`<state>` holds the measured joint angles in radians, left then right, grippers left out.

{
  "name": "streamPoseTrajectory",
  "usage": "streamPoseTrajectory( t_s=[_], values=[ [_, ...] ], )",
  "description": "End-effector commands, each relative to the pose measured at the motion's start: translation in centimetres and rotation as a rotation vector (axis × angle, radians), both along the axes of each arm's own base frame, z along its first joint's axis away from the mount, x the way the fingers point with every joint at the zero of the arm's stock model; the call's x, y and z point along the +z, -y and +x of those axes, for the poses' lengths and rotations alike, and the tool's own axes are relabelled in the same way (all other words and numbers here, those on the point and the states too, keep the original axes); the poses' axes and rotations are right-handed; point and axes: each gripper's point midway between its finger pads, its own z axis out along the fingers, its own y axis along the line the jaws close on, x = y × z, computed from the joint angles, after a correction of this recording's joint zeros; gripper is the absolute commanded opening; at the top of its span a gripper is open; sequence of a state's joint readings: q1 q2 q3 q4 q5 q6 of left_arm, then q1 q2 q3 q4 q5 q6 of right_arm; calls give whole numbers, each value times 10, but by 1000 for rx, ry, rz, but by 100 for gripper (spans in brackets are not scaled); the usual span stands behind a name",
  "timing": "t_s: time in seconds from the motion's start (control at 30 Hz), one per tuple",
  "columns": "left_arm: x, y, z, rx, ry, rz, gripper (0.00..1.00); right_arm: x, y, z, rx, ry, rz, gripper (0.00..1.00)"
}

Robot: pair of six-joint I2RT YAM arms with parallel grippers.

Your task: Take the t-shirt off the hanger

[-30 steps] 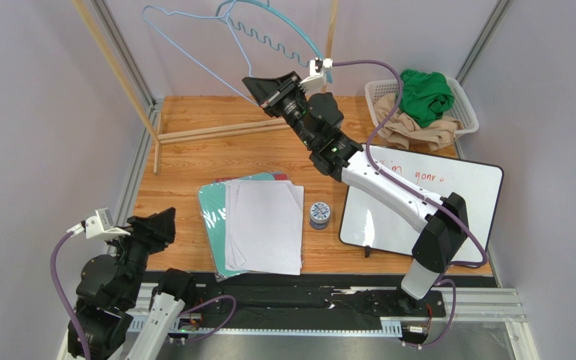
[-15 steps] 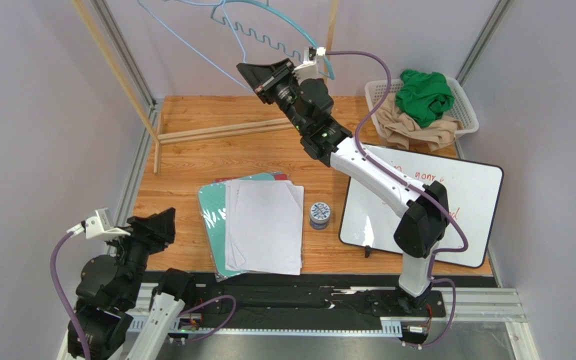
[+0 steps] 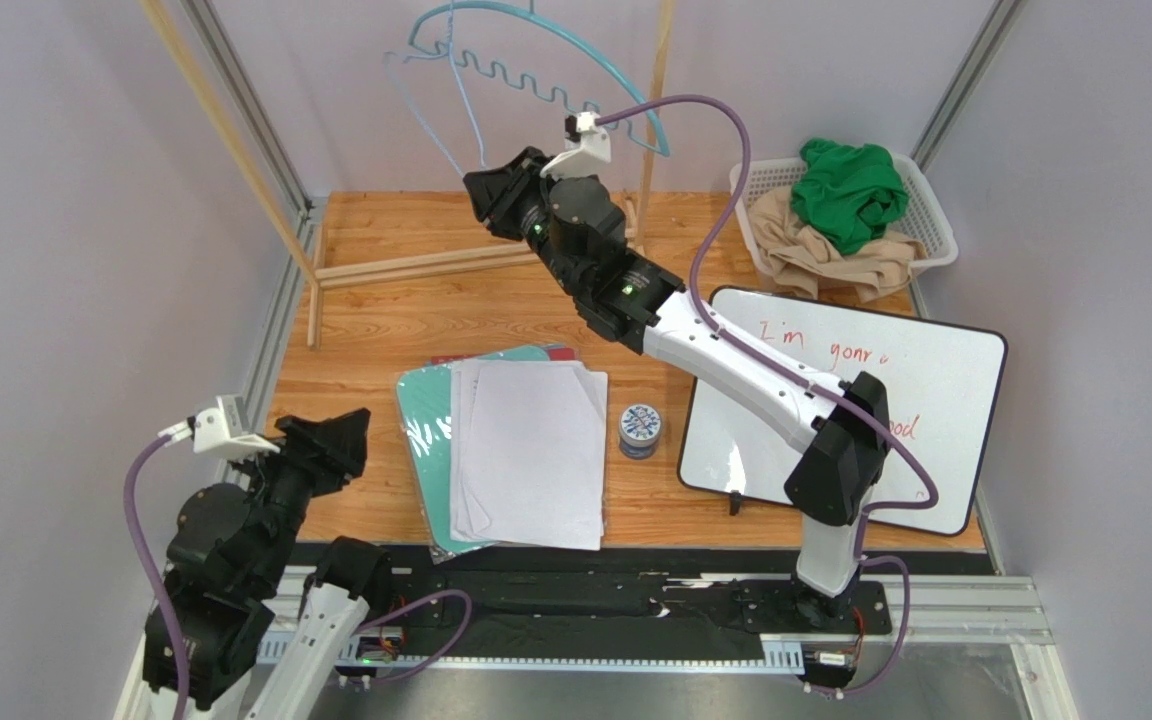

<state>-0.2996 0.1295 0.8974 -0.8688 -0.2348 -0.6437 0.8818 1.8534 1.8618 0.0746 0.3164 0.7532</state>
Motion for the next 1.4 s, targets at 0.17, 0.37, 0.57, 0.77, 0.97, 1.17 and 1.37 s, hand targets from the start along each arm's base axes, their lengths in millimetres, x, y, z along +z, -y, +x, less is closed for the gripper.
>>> streamPoseTrajectory(
  t_s=[0.17,0.37,0.57,0.77,0.97,1.17,1.37],
  values=[
    [-22,41,31,-167,-129,13,65,13,48,-8,-164,126,-430,77],
    [-24,78,44,-333,-170,-37,68,-1,88,-41,-129,113,-680,100],
    [-26,136,60,-626,-228,-119,69,-68,128,-109,79,19,-747,100],
    [-41,192,66,-940,-282,-216,70,-151,178,-175,184,-95,-677,100],
    [-66,238,39,-1117,-224,-242,70,-167,179,-232,369,-20,-358,100],
    [-102,228,-1,-1147,-147,-292,71,-208,195,-260,420,-56,-267,100],
    [-135,206,-37,-1161,-54,-392,73,-264,221,-256,302,-93,-195,100]
  ],
)
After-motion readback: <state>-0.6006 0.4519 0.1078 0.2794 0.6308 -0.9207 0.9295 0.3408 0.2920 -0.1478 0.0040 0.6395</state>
